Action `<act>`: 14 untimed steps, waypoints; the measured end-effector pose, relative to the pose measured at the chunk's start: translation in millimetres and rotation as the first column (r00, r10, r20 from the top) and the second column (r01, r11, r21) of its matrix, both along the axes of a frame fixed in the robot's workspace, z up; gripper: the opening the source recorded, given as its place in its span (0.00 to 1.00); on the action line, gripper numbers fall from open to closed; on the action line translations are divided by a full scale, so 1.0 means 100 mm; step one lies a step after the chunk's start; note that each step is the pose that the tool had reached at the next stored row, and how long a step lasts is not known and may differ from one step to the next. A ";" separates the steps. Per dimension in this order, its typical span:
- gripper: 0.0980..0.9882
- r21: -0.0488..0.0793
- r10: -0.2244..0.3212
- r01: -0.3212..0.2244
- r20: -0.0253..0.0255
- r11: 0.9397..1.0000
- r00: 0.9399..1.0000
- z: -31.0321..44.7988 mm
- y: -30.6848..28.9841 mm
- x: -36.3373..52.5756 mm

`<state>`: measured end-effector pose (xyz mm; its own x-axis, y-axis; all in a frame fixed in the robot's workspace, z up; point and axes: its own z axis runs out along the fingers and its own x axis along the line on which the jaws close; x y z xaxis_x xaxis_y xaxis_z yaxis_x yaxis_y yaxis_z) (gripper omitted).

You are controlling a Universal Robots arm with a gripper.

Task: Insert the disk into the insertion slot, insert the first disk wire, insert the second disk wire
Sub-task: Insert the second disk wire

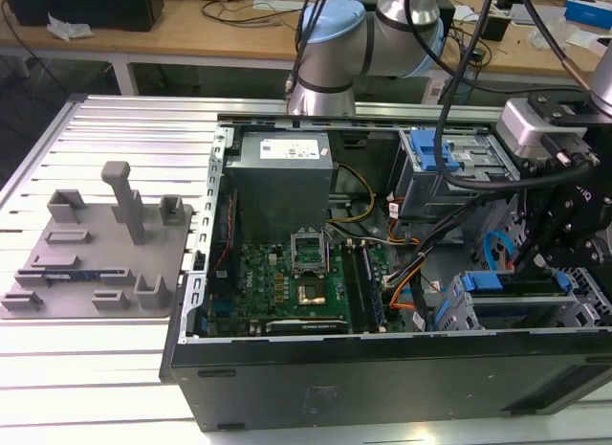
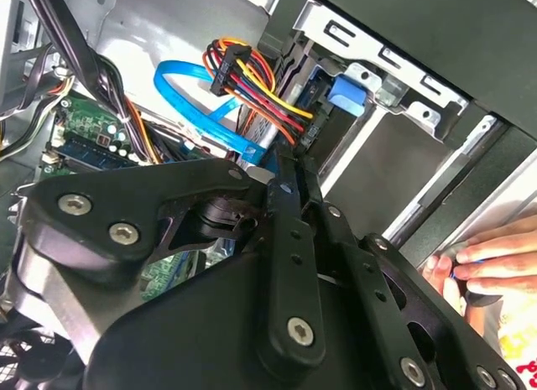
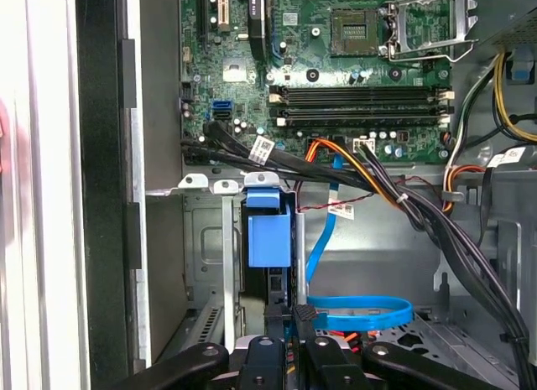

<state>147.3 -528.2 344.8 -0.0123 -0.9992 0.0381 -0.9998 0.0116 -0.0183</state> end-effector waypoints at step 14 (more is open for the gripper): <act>0.22 0.001 0.010 -0.010 0.000 1.000 1.000 -0.048 -0.034 -0.001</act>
<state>147.2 -531.7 340.0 -0.0025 -0.9993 0.0376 -0.9998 0.0018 -0.0183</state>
